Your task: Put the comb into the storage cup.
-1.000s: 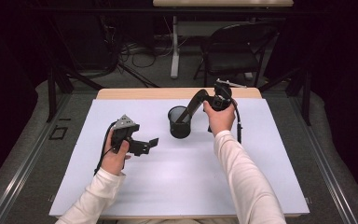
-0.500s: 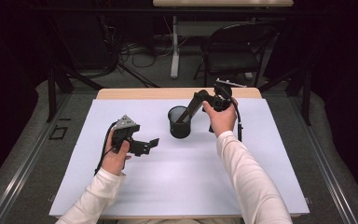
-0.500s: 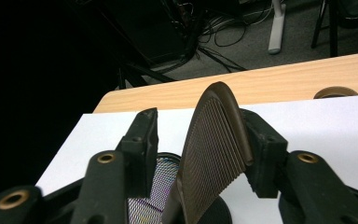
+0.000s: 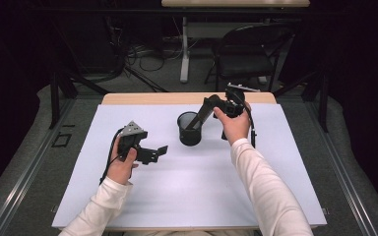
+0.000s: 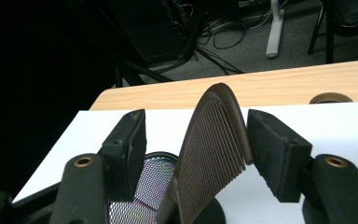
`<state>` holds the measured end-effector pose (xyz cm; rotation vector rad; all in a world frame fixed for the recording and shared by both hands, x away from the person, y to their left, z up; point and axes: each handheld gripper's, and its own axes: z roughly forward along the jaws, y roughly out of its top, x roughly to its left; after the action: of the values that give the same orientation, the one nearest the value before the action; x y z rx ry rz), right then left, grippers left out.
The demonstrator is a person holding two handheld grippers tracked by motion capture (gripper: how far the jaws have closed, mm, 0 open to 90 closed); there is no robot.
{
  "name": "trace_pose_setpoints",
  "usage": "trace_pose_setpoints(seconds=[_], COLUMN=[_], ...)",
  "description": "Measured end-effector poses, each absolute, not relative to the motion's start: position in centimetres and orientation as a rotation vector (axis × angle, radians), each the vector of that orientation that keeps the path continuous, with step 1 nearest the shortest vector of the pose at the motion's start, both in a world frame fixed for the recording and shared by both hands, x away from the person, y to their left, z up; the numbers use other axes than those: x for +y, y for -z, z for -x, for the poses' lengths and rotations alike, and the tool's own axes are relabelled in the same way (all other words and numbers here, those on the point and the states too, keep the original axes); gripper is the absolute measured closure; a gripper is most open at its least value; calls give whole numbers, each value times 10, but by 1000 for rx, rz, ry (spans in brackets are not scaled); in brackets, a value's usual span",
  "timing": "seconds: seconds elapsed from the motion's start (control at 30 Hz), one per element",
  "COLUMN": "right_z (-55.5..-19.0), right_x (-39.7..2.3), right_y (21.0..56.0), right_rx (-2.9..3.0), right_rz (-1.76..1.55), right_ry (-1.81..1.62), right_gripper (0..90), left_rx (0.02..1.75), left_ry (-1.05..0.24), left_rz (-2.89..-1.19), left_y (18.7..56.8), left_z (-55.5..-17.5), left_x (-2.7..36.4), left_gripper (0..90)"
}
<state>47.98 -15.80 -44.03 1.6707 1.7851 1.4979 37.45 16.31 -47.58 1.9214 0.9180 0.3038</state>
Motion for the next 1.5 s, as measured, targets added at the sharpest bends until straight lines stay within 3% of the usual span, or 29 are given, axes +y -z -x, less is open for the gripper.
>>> trace_pose_setpoints(seconds=[0.67,1.5], right_z=[-472,-445], right_x=[-163,-191], right_y=[437,421], right_rx=[1809,1855], right_rz=[-1603,-1467], right_ry=[-1457,-1451], right_gripper=[448,340], left_rx=[920,926], left_ry=[-303,-303], left_rz=[-1920,-1909], left_y=[476,474], left_z=[-374,-374], left_x=[163,167], left_gripper=[5,5])
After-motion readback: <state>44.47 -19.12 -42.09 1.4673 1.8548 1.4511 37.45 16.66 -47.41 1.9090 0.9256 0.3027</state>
